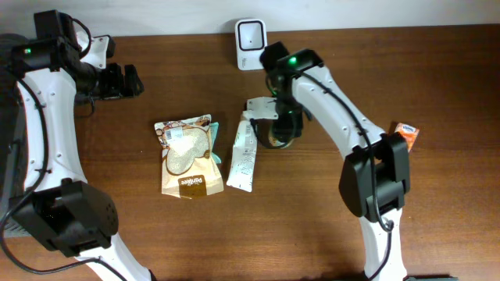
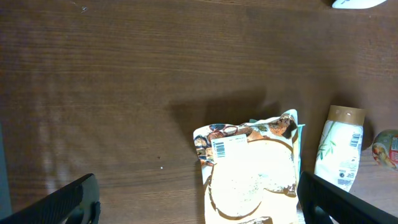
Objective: Scan the item barcode
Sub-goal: 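Lower right gripper over the jar lid and align with it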
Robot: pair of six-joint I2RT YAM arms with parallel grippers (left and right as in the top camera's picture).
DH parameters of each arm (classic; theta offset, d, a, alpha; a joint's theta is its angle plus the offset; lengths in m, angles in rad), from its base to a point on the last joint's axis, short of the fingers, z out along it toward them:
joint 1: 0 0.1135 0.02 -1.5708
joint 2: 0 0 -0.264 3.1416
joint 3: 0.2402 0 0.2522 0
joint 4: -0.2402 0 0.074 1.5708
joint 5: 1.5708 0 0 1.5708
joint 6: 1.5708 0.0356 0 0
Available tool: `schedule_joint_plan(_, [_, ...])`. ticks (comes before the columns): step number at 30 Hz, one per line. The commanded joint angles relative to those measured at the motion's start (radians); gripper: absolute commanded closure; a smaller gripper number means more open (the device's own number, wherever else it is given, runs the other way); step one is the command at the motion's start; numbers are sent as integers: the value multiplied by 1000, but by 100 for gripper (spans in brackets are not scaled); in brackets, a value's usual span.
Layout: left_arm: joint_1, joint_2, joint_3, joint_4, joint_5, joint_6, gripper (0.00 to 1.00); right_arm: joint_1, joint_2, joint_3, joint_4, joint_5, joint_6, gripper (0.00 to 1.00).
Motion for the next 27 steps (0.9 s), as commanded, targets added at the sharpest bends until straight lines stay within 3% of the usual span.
schedule_joint_plan(1, [0, -23, 6, -2, 8, 16, 1, -30, 0, -13, 0, -87, -156, 37])
schedule_joint_plan(3, [0, -23, 6, -2, 8, 16, 1, -38, 0, -35, 0, -102, -156, 35])
schedule_joint_plan(5, [0, -23, 6, -2, 8, 16, 1, -38, 0, -48, 0, -110, -155, 25])
schedule_joint_plan(6, [0, -23, 6, -2, 8, 16, 1, -38, 0, -51, -1, -115, -154, 1])
schedule_joint_plan(11, [0, -23, 6, -2, 8, 16, 1, -35, 0, -51, 1, -140, -124, 2])
schedule_joint_plan(15, [0, -23, 6, -2, 8, 16, 1, -37, -3, -19, 27, -146, 108, 2])
schedule_joint_plan(18, [0, -23, 6, -2, 8, 16, 1, -38, -5, 76, 17, -146, 364, 2])
schedule_joint_plan(23, [0, -23, 6, -2, 8, 16, 1, -44, -7, 320, -205, -146, 1067, 2])
schedule_joint_plan(24, [0, -23, 6, -2, 8, 16, 1, -48, -7, 352, -256, -146, 1138, 2])
schedule_joint_plan(27, [0, -23, 6, -2, 8, 16, 1, -49, -6, 356, -284, -193, 1156, 2])
